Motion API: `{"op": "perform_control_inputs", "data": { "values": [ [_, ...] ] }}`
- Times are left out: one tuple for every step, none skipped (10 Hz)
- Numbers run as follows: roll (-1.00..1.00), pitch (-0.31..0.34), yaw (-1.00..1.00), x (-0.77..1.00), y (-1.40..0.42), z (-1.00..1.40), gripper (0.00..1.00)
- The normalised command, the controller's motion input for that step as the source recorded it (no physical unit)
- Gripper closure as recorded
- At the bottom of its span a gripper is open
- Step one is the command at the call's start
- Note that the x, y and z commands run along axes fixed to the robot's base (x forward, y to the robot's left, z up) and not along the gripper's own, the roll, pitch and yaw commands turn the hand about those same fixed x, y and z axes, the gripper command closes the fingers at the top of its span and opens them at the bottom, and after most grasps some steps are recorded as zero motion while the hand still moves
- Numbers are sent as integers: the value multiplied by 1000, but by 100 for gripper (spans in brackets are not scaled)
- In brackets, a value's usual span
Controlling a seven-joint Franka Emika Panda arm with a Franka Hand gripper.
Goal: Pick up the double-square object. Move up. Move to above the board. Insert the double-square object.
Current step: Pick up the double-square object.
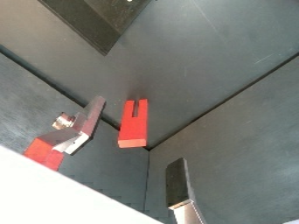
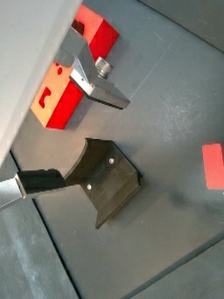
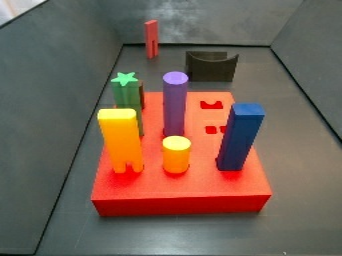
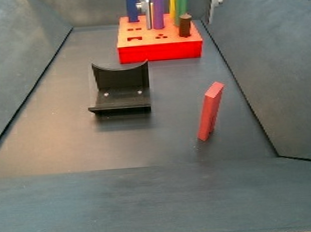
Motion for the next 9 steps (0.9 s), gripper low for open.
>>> {"op": "perform_control_inputs", "data": {
  "values": [
    [0, -64, 0, -423, 0, -134, 0],
    [157, -63, 177, -706, 240, -403, 0],
    [7, -59, 714, -183, 440, -457, 0],
    [0, -86, 623, -300, 566, -454, 0],
    [0, -87, 663, -240, 514, -491, 0],
    [0, -36, 611, -140, 566, -549, 0],
    [-79, 0, 523, -151, 634, -497, 0],
    [-86, -34, 540, -251, 649, -566, 0],
    [-136, -4, 649, -9, 406, -711, 0]
  ]
}}
